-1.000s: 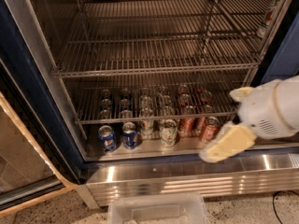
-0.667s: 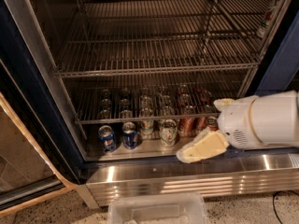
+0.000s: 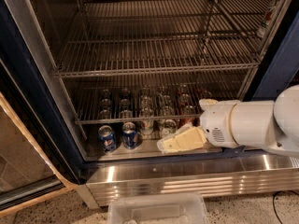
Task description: Pick coke can from bottom shelf of fridge
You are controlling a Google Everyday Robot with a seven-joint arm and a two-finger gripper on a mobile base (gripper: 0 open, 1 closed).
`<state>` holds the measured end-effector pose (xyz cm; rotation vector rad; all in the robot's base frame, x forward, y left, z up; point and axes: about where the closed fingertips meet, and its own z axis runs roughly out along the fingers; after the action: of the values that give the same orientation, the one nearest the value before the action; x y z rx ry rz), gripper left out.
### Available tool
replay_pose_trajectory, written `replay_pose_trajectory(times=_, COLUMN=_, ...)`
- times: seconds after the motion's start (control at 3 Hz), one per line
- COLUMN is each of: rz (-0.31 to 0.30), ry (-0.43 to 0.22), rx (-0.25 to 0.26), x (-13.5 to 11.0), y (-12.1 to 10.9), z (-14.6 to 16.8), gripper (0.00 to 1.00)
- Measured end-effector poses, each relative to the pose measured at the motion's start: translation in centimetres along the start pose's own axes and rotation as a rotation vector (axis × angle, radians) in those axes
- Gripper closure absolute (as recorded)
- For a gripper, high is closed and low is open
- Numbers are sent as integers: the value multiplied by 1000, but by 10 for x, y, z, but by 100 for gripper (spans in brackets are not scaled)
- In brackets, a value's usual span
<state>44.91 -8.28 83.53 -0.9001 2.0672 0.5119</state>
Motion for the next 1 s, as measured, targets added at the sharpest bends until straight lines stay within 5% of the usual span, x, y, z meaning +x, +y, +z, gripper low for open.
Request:
replay_pose_trajectory(times=0.67, rz=17, ry=-21, rx=49, x=5, y=4, z=8, gripper=0)
replay_pose_trajectory(times=1.0, rz=108, ry=-101, rx=107, x=30, y=3, z=31, gripper=0)
